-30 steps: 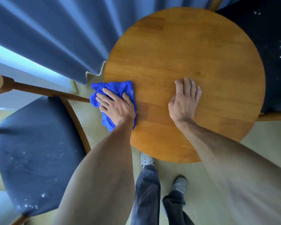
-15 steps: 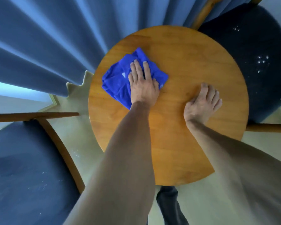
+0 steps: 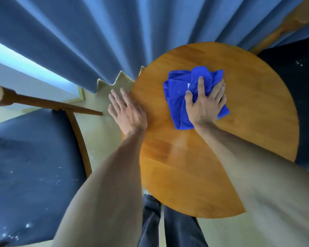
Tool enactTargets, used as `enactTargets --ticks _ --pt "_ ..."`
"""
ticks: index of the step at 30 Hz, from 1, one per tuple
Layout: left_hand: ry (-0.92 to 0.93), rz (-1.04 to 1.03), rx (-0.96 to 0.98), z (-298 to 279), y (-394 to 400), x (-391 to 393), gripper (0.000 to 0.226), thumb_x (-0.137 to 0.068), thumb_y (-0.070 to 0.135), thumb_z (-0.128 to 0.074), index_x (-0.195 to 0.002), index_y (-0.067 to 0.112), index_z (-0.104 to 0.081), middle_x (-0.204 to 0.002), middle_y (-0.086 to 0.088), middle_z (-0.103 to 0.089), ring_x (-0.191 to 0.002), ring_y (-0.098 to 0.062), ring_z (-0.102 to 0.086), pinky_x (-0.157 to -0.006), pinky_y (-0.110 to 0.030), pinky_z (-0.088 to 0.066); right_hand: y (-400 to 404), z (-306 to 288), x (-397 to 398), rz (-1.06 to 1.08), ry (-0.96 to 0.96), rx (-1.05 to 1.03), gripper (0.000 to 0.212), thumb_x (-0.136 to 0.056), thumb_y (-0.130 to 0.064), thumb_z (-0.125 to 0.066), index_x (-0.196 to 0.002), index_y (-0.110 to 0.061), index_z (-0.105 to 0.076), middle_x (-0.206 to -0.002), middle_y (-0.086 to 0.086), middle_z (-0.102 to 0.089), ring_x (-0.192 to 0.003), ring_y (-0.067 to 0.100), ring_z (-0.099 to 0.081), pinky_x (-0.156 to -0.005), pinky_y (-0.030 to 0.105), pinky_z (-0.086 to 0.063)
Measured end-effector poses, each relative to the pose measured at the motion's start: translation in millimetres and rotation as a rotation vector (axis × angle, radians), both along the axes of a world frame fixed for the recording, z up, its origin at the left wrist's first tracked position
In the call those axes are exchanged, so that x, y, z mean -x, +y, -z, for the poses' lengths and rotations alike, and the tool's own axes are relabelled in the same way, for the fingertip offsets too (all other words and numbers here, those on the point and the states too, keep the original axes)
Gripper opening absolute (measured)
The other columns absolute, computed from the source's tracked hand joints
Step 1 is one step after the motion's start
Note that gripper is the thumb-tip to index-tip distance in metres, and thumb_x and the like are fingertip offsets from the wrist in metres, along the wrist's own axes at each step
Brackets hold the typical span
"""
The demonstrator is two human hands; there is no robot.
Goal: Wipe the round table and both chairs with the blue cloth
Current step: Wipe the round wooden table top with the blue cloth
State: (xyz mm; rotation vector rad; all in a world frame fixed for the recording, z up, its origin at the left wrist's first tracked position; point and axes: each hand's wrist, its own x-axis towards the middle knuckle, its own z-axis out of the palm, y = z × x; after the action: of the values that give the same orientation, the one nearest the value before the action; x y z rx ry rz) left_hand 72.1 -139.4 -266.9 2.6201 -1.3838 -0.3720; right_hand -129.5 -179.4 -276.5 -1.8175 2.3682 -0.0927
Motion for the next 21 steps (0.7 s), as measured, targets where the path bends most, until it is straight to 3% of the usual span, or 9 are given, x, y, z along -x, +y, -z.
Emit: enactTargets --ticks 4,14,16,18,21 --pt "0.058 -0.048 -0.062 12.3 22.4 -1.4 0.056 -0.102 0.033 -0.021 -0.153 0.010 -0.020 -0.161 -0.015 -0.016 -0.149 -0.028 -0.011 -0.120 -0.044 -0.009 -11.1 4.4 -5.5 -0.071 0.079 0.012 0.073 -0.093 -0.068 -0.028 -0.153 -0.027 -0.030 -0.157 0.035 -0.014 -0.147 0.046 -0.016 -0.113 0.059 -0.020" --pt "0.038 -0.058 -0.087 12.7 19.8 -2.6 0.050 -0.099 0.032 -0.028 -0.145 0.014 -0.036 -0.155 -0.017 -0.031 -0.145 -0.031 -0.023 -0.115 -0.048 -0.017 -72.1 -2.4 -114.3 -0.268 -0.015 -0.034 0.098 -0.070 -0.084 -0.040 -0.150 -0.029 -0.033 -0.158 0.032 -0.012 -0.149 0.044 -0.010 -0.114 0.062 -0.014" --pt "0.039 -0.060 -0.085 12.8 18.9 -3.4 0.050 -0.098 0.032 -0.027 -0.144 0.013 -0.036 -0.154 -0.017 -0.033 -0.144 -0.032 -0.025 -0.115 -0.048 -0.019 -77.9 -3.2 -133.6 -0.355 -0.011 -0.047 0.089 -0.071 -0.080 -0.042 -0.144 -0.028 -0.045 -0.159 0.030 -0.013 -0.149 0.044 -0.010 -0.114 0.061 -0.013" --pt "0.041 -0.069 -0.084 13.1 18.0 -3.7 0.051 -0.097 0.031 -0.027 -0.143 0.013 -0.038 -0.152 -0.018 -0.035 -0.143 -0.032 -0.027 -0.114 -0.048 -0.021 -85.0 -4.1 -147.8 -0.384 -0.022 -0.012 0.065 -0.076 -0.068 -0.043 -0.124 -0.029 -0.062 -0.161 0.021 -0.016 -0.148 0.042 -0.013 -0.113 0.060 -0.016" --pt "0.036 -0.060 -0.100 14.5 17.5 -2.4 0.051 -0.097 0.032 -0.027 -0.143 0.013 -0.039 -0.151 -0.016 -0.037 -0.142 -0.031 -0.028 -0.112 -0.048 -0.023 -88.3 2.5 -151.4 -0.386 -0.048 0.041 0.043 -0.083 -0.054 -0.040 -0.102 -0.028 -0.069 -0.162 0.010 -0.022 -0.149 0.038 -0.014 -0.113 0.059 -0.016"
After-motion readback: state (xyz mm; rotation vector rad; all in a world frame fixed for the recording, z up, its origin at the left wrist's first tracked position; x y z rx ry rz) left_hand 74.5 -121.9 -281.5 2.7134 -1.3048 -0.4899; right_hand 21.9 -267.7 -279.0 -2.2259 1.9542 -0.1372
